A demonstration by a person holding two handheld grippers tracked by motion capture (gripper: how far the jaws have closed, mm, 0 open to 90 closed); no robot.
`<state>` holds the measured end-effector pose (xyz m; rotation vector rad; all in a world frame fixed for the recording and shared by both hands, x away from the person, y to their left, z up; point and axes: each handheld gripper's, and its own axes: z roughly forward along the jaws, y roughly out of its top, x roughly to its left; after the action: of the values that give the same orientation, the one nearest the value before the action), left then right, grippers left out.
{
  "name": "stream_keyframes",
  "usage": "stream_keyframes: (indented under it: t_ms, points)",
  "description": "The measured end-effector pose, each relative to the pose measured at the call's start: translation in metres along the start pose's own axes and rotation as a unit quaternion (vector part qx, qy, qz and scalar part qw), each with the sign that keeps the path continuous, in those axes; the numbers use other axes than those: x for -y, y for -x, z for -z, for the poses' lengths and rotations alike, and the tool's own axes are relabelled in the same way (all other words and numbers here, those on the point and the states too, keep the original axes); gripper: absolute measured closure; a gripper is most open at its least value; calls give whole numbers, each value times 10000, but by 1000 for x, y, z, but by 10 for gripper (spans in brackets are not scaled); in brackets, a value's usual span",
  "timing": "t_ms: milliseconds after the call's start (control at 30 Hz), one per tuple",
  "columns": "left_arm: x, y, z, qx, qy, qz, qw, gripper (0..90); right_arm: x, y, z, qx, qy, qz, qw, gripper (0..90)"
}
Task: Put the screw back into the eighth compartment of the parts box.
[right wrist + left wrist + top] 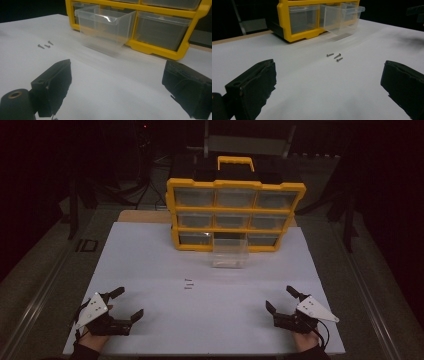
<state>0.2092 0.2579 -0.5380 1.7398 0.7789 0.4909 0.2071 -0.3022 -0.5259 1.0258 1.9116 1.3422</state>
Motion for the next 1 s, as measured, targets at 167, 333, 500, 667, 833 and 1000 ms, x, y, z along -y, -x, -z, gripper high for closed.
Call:
stream_keyframes:
  t_ms: [167, 333, 500, 667, 833, 1000]
  points:
    - [1, 0, -1, 33, -20, -47, 10000, 0, 0, -1, 0, -11, -19, 13, 10000, 91]
    - [0, 2, -2, 71, 62, -86, 9999, 0, 0, 0, 0, 0, 12, 30, 10000, 91]
    - [-2, 4, -2, 91, 51, -49, 9999, 0, 0, 1, -1, 10, 15, 42, 10000, 90]
    - [-3, 5, -3, 84, -5, 63, 9999, 0, 0, 1, 1, -15, 68, -14, 10000, 90]
    - [-7, 11, -6, 151, -165, 134, 9997, 0, 0, 1, 1, -9, 72, -20, 10000, 90]
    - [-12, 15, -7, 192, -281, 64, 9994, 0, -1, -1, 2, -5, 68, -13, 10000, 90]
